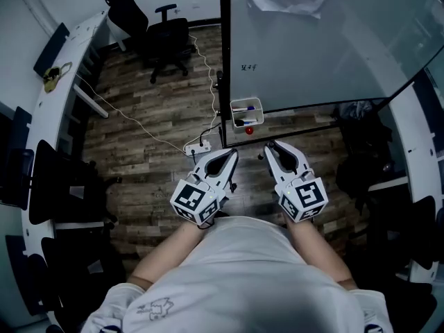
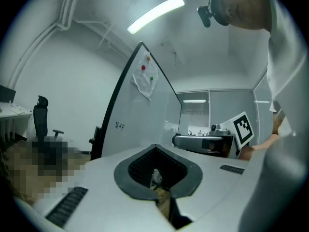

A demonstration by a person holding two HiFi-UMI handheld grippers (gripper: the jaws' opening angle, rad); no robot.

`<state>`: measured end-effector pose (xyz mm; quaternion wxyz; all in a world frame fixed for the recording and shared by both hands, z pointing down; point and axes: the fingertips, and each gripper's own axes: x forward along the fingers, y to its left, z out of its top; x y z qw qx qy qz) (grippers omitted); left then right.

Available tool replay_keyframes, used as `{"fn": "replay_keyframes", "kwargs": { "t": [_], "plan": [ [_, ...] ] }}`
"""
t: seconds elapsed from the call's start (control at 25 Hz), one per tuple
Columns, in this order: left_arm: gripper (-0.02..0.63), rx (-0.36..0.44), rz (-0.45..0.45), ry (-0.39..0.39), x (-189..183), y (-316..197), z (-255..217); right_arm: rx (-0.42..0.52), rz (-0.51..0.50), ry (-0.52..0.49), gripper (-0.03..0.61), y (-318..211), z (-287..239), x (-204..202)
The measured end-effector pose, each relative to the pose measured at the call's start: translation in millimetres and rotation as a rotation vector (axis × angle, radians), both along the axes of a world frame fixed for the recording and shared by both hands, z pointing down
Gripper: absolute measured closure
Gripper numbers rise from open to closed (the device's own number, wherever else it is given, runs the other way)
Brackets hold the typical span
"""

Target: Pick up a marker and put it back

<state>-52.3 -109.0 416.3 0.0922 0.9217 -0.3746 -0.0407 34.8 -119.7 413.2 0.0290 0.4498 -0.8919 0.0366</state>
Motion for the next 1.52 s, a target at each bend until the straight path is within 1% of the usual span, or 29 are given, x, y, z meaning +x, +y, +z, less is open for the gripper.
{"fn": "replay_keyframes", "kwargs": {
  "t": [0.12,0.24,0.4,0.56,0.72,0.88,1.0,1.16,1.24,1.28,1.44,1.52],
  "plan": [
    [0.611,-0.013,-0.009,0.005,15.2,23.7,3.2,-0.002,-0.008,-0.009,0.511,26.2,1.7,13.8],
    [0.609,0.006,-0.021,0.019,27.2,40.0,-3.2,-0.002,-0.016,-0.019,0.511,44.0,0.1,25.7],
    [0.609,0.005,-0.026,0.016,42.8,56.7,-3.3,0.025,-0.010,0.010,0.511,63.0,-1.7,39.7],
    [0.609,-0.005,-0.029,0.012,56.6,66.2,2.5,0.029,-0.012,0.005,0.511,71.8,-0.4,53.6],
    [0.609,-0.015,-0.037,0.018,56.9,66.1,3.3,0.005,-0.001,-0.019,0.511,72.3,0.8,59.0],
    [0.609,-0.053,-0.021,0.022,55.7,58.2,14.5,-0.015,0.009,-0.020,0.511,64.5,7.9,56.0],
    [0.609,-0.055,0.000,0.017,51.7,46.0,15.8,-0.022,0.026,-0.008,0.511,54.1,10.3,50.3],
    [0.609,-0.046,0.031,0.012,36.9,22.8,14.1,-0.018,0.050,0.002,0.511,31.7,9.3,33.0],
    [0.609,-0.052,0.054,0.008,29.1,9.3,15.9,-0.032,0.073,-0.001,0.511,18.5,13.5,25.1],
    [0.609,-0.047,0.066,0.007,24.9,2.7,14.4,-0.038,0.086,-0.006,0.511,12.1,14.3,21.4],
    [0.609,0.013,0.116,-0.006,7.7,-20.3,-1.3,-0.047,0.139,-0.024,0.511,-16.0,11.5,4.8],
    [0.609,0.013,0.148,-0.012,-0.9,-29.2,-1.7,-0.050,0.177,-0.022,0.511,-28.2,11.9,-2.0]
  ]
}}
